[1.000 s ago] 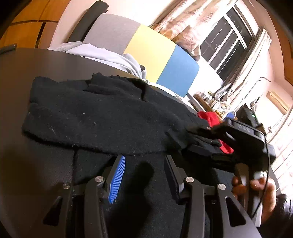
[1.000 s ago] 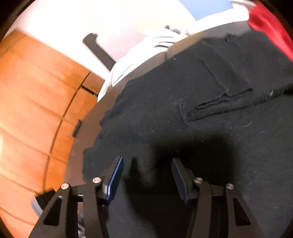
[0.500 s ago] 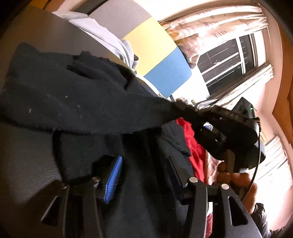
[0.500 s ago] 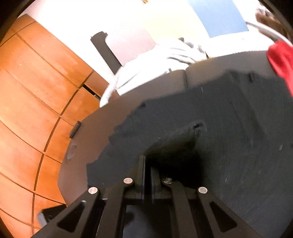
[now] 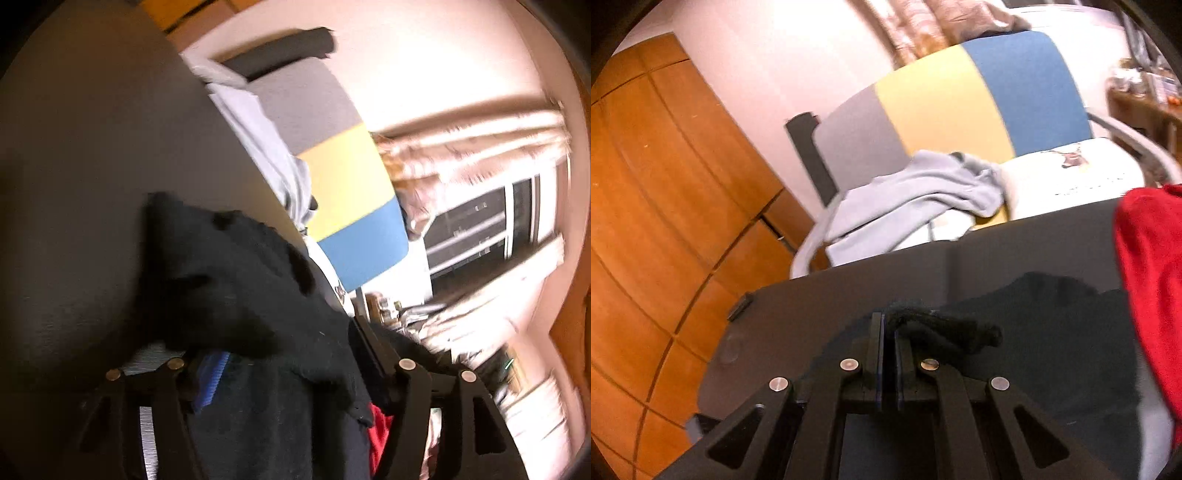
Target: Fold clothes
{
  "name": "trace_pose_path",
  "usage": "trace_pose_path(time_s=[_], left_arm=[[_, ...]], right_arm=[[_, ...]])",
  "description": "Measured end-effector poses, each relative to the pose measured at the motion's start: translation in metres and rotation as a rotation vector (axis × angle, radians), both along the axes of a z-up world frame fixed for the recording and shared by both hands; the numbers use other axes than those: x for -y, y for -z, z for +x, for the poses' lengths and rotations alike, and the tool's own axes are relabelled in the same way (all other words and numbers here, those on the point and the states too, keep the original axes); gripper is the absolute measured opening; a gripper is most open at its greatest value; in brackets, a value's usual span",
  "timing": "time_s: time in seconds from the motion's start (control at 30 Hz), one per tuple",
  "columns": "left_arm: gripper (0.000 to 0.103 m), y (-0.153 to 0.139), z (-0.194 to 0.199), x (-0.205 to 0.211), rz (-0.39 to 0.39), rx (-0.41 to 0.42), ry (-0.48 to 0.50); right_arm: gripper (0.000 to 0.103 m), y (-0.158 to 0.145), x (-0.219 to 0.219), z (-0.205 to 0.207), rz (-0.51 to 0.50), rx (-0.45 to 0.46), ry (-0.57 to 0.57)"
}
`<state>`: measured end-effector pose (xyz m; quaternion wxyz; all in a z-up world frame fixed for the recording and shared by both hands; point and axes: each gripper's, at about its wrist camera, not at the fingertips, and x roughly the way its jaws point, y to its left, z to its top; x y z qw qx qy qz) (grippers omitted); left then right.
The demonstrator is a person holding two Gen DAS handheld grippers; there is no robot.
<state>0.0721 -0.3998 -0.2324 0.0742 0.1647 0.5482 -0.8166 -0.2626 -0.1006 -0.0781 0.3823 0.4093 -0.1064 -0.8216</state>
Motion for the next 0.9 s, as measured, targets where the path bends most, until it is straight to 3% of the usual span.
trace_pose_path(time_s=[0.03,0.2,0.37,0.4,0.47,0.57,0.63,0.73,0.83,0.9], left_arm=[[0.066,0.003,0.001,0.002,0.01,0.011,-0.004],[0.066,0.005,-0.002,-0.002,0.02,0.018,0.011],[0.068,0.002,-0.016,-0.002,0.0,0.058,0.017],[0.067,0.002,-0.02,-0.002,-0.006,0.084,0.018],[0.064,0.001,-0.026,-0.003,-0.028,0.131,0.025],[0.047,0.0,-0.033,-0.007,-0.03,0.188,0.042],[0.018,0.004,-0.034,-0.004,0.005,0.218,0.034],[0.01,0.013,-0.03,0.008,0.11,0.199,0.011],[0.01,0.009,-0.032,0.016,0.142,0.167,-0.004],[0.009,-0.008,-0.039,0.017,0.086,0.133,0.0]], right_arm=[[0.005,0.001,-0.006,-0.004,0.009,-0.004,0.014],[0.005,0.06,-0.041,-0.004,0.009,0.146,0.059],[0.011,0.099,-0.059,-0.001,-0.105,0.256,0.041],[0.014,0.104,-0.062,-0.004,-0.134,0.276,0.045],[0.032,0.106,-0.065,-0.01,-0.174,0.289,0.062],[0.036,0.109,-0.061,-0.016,-0.201,0.301,0.076],[0.035,0.113,-0.055,-0.02,-0.175,0.308,0.09],[0.012,0.114,-0.048,-0.022,-0.116,0.302,0.088],[0.01,0.104,-0.039,-0.026,-0.056,0.253,0.058],[0.009,0.082,-0.033,-0.031,-0.058,0.185,0.031]])
